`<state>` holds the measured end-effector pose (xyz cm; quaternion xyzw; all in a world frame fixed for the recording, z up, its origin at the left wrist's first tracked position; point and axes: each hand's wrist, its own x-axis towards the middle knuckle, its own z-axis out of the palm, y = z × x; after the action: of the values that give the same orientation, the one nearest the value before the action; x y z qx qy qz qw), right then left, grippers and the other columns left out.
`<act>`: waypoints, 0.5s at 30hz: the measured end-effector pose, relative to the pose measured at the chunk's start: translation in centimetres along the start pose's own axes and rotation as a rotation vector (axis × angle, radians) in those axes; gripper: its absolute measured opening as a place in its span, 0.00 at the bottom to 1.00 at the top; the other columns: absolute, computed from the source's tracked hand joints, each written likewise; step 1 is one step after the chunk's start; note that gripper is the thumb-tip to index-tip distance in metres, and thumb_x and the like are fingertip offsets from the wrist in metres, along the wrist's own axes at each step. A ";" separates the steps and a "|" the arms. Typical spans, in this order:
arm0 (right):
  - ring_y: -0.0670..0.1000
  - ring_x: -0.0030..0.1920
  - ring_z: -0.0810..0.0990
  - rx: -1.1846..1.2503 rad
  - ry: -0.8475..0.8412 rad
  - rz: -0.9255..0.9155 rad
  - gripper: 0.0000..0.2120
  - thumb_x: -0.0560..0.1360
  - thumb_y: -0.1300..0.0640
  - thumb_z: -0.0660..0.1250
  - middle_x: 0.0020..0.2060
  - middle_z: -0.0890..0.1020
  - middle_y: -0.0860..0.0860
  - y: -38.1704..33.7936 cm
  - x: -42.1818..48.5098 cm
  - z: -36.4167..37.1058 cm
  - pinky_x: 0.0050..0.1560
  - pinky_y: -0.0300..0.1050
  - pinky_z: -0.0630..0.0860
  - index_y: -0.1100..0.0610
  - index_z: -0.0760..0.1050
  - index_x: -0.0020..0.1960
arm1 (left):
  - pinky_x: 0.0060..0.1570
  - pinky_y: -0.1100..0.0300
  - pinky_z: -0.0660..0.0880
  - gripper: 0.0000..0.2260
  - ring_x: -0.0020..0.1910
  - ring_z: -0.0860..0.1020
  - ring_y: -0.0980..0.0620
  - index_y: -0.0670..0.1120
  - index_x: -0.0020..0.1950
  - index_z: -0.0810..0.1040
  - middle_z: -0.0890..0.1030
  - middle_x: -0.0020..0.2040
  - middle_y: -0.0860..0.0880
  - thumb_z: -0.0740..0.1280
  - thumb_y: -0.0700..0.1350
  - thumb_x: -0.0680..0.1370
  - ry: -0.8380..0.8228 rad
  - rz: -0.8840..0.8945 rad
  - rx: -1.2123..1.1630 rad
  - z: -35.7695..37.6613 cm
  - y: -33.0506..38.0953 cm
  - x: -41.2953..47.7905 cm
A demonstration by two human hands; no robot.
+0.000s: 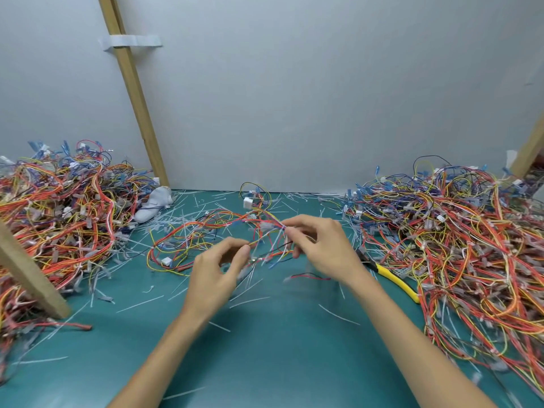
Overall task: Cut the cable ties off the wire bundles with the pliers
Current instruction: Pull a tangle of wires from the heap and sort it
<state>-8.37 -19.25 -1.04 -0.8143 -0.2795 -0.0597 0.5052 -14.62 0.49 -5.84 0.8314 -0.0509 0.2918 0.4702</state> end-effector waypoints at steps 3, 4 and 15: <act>0.46 0.26 0.75 0.328 -0.031 0.159 0.07 0.80 0.65 0.63 0.31 0.82 0.49 -0.1 0.2 -0.4 0.33 0.33 0.73 0.63 0.79 0.54 | 0.54 0.60 0.72 0.07 0.51 0.79 0.56 0.49 0.56 0.80 0.81 0.51 0.57 0.66 0.45 0.80 0.069 0.217 0.315 -1.2 -0.6 0.4; 0.45 0.26 0.74 0.427 -0.036 0.195 0.08 0.80 0.66 0.62 0.30 0.81 0.49 -0.1 0.3 -0.6 0.32 0.34 0.73 0.66 0.78 0.55 | 0.56 0.57 0.70 0.10 0.53 0.78 0.53 0.49 0.59 0.79 0.81 0.53 0.55 0.65 0.47 0.79 0.091 0.258 0.446 -1.6 -1.0 0.5; 0.42 0.25 0.70 1.098 -0.097 0.268 0.09 0.73 0.61 0.62 0.31 0.76 0.47 -0.2 1.2 -2.4 0.33 0.37 0.76 0.59 0.81 0.44 | 0.46 0.63 0.76 0.07 0.43 0.81 0.60 0.53 0.51 0.80 0.83 0.41 0.57 0.72 0.44 0.75 -0.060 -0.155 0.248 -4.7 -4.7 1.6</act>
<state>-6.99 -20.73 0.69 -0.4621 -0.1866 0.1965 0.8444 -13.66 7.24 -6.65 0.8929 0.0360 0.2337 0.3832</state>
